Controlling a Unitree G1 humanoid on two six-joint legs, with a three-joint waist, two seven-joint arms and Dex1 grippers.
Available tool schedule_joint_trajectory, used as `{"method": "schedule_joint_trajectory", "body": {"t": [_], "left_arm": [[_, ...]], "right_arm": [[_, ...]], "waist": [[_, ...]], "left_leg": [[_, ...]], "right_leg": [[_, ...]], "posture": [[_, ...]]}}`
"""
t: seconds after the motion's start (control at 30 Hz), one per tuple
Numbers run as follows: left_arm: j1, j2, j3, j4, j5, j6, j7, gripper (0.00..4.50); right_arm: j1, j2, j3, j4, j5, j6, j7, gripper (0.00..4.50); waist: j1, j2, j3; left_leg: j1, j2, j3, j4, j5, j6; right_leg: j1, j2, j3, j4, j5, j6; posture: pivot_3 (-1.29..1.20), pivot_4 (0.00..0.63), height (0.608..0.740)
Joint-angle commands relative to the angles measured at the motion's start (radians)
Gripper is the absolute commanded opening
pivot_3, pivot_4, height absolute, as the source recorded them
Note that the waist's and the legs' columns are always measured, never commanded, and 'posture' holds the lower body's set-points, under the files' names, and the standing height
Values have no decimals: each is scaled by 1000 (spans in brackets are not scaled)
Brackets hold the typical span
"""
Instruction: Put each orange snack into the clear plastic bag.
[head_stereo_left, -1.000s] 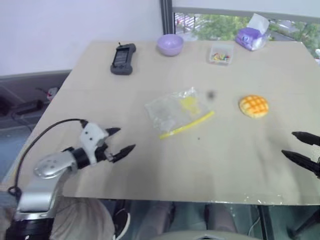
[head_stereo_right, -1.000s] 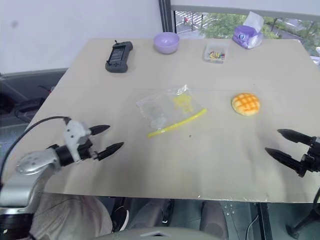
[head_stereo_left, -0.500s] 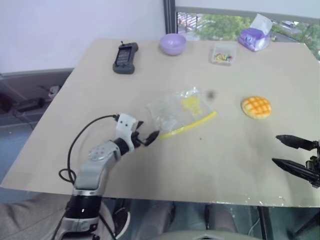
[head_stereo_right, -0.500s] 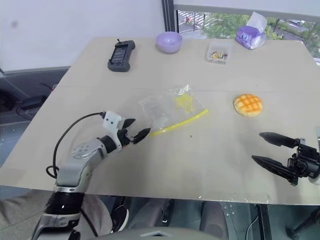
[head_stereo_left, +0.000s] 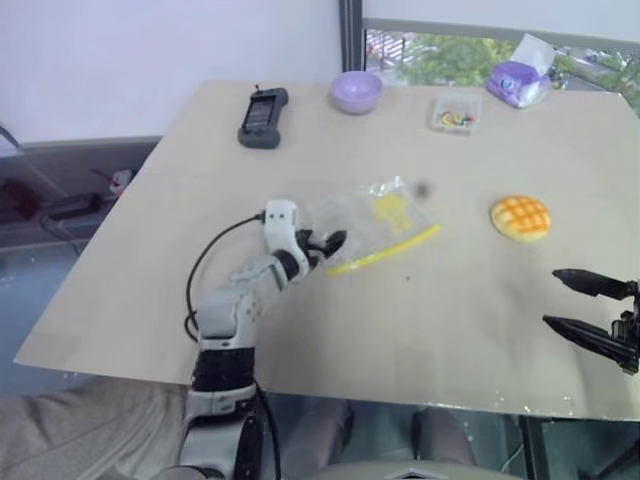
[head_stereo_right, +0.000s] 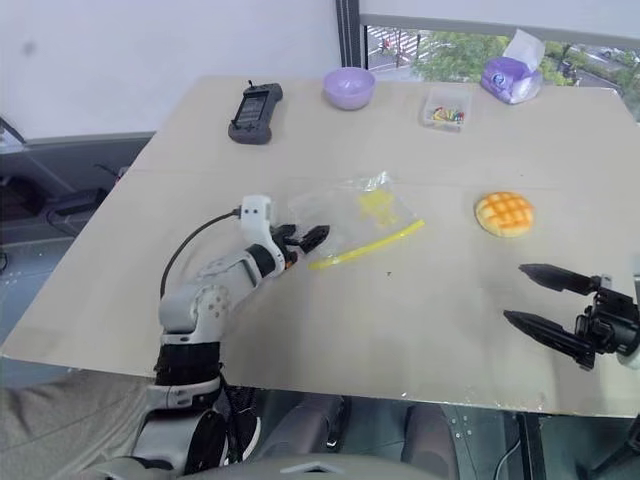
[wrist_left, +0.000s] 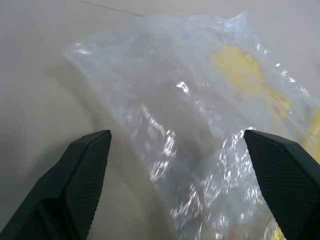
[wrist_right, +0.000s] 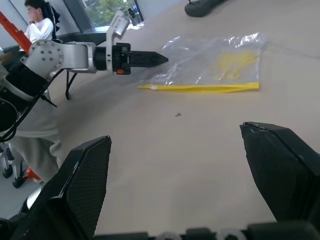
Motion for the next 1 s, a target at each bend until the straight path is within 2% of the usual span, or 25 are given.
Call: {"method": "schedule_joint_trajectory", "body": {"t": [0.03,0.13,0.23,0.4,0.43,0.47,0.5,0.6,0.77,1.0], "left_arm": [[-15,-31,-74,109,8,101,7,4500],[-34,-42,-54,135,-8,145,4,4500],[-53,-62,-6,161,-35,193,13,3692],[-90,-86,47,189,-56,254,27,1358],[-95,-87,49,195,-54,255,28,749],[-98,-88,51,199,-53,256,28,319],[-100,-90,53,202,-53,255,28,113],[-103,-93,60,204,-64,238,20,113],[-97,-120,140,150,-160,222,-15,113],[-160,-225,366,67,-498,416,18,113]], "right_arm": [[-14,-7,-10,2,-1,-18,16,4465],[-13,-7,-17,0,-1,-17,19,4465],[-5,-5,-26,-1,-3,-20,22,4500],[0,-3,-31,-1,-5,-23,23,4500],[-1,-2,-31,0,-5,-24,23,4500],[-1,-2,-30,0,-5,-25,22,4500],[-2,-2,-30,1,-5,-27,22,4500],[-5,-3,-26,6,-6,-30,23,4500],[-8,0,-19,8,-9,-33,22,4500],[-38,11,27,-19,-38,2,-75,4500]], "waist": [[3,-1,0],[6,2,-3],[8,2,-4],[15,1,-4],[17,1,-4],[18,1,-4],[20,1,-4],[20,1,-4],[19,-1,-3],[6,-13,5]], "left_leg": [[0,0,0,0,0,-1],[0,0,0,0,2,-3],[0,0,0,0,1,-3],[0,0,0,0,2,-3],[0,0,0,0,2,-3],[0,0,0,0,2,-3],[-1,0,0,0,2,-3],[-1,-1,0,0,2,-3],[-1,0,1,0,2,-3],[-3,0,0,0,2,-3]], "right_leg": [[0,0,0,0,0,0],[0,0,0,0,0,0],[0,0,0,0,0,0],[0,0,0,-1,0,1],[0,0,0,-1,0,1],[0,0,0,-1,0,1],[0,0,0,-2,0,1],[0,-1,0,-2,0,1],[0,-1,1,-2,1,1],[-2,-1,1,-2,1,1]], "posture": [[0,150,740],[0,150,740],[0,150,740],[0,150,740],[0,150,740],[0,150,740],[0,150,740],[0,150,740],[0,150,740],[0,150,740]]}}
